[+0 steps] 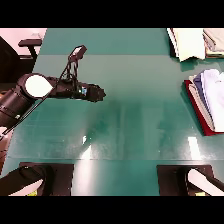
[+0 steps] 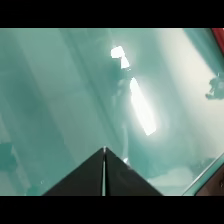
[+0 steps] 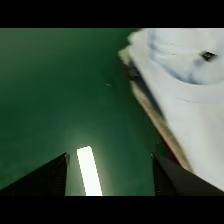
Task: Fold the shirts.
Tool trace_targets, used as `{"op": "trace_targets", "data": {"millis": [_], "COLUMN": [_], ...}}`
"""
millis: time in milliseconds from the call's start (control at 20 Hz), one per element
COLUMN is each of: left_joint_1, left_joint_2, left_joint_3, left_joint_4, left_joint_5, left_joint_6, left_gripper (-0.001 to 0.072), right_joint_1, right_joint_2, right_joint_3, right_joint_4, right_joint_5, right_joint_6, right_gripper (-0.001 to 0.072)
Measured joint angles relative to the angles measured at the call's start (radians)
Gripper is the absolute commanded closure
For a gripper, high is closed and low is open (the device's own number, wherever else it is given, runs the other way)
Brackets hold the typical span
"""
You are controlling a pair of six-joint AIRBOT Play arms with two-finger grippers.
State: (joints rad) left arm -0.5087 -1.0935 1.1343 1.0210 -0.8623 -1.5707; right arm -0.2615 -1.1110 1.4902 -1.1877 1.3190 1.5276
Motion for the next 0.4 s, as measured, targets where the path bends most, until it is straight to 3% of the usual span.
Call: {"op": "trace_targets", "data": {"millis": [100, 400], "left_joint_1": [0.000, 0.000], "left_joint_2": [0.000, 0.000], "left_joint_3": [0.000, 0.000], "left_joint_4": [0.000, -0.001], "left_joint_5": [0.011, 0.023], "left_joint_6": [0.000, 0.000], "left_gripper": [0.0677, 0.0677], "right_joint_1": [0.140, 0.415], "right_joint_2": [0.000, 0.001], "right_joint_3": [0.018, 0.034], "right_joint_4": [0.003, 0.007], "right_joint_5": [-0.032, -0.077], "right_joint_6": [-0.005, -0.065], "right_gripper": [0.0703, 0.0698]}}
